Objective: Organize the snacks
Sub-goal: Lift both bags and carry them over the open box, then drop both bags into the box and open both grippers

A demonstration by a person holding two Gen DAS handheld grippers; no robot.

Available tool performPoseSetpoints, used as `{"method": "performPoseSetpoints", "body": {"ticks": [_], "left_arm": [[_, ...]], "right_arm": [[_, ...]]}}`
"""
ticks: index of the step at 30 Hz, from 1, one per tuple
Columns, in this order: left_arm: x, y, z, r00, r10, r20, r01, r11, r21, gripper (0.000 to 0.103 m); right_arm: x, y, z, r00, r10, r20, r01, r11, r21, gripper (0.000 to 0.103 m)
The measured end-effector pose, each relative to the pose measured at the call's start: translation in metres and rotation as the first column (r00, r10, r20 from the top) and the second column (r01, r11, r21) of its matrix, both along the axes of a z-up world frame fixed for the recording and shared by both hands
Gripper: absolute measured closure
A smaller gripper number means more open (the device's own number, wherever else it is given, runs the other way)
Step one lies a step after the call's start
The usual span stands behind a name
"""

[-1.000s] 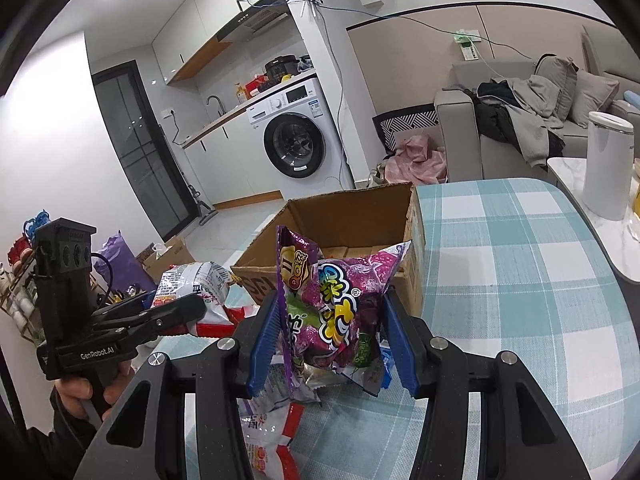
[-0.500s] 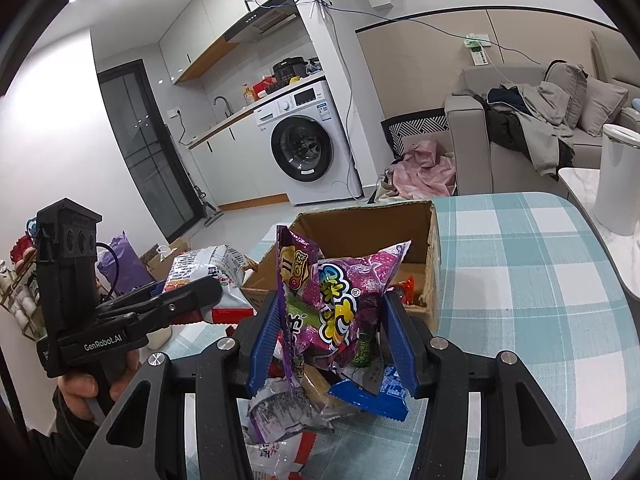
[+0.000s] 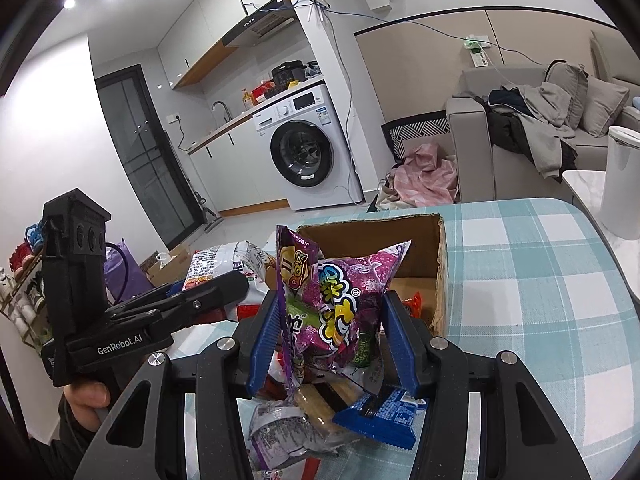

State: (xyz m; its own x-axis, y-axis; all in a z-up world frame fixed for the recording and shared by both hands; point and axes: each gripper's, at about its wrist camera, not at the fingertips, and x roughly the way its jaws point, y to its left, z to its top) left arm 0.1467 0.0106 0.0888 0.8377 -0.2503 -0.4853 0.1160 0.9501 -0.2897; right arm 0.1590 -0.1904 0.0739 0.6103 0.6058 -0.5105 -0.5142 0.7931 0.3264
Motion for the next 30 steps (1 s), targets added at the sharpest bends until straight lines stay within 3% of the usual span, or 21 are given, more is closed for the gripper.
{"method": "performPoseSetpoints", "body": {"ticks": [15, 30], "left_arm": [[0.042, -0.002, -0.02, 1.0, 0.016, -0.027, -0.016, 1.0, 0.01, 0.036], [0.07, -0.003, -0.048, 0.997, 0.033, -0.07, -0.031, 0.999, 0.027, 0.036]], "right_arm": [[0.023, 0.012, -0.004, 1.0, -0.029, 0.001, 0.029, 1.0, -0.012, 0.052], [0.05, 0.017, -0.018, 0.997, -0.053, -0.055, 0.053, 0.999, -0.005, 0.052]]}}
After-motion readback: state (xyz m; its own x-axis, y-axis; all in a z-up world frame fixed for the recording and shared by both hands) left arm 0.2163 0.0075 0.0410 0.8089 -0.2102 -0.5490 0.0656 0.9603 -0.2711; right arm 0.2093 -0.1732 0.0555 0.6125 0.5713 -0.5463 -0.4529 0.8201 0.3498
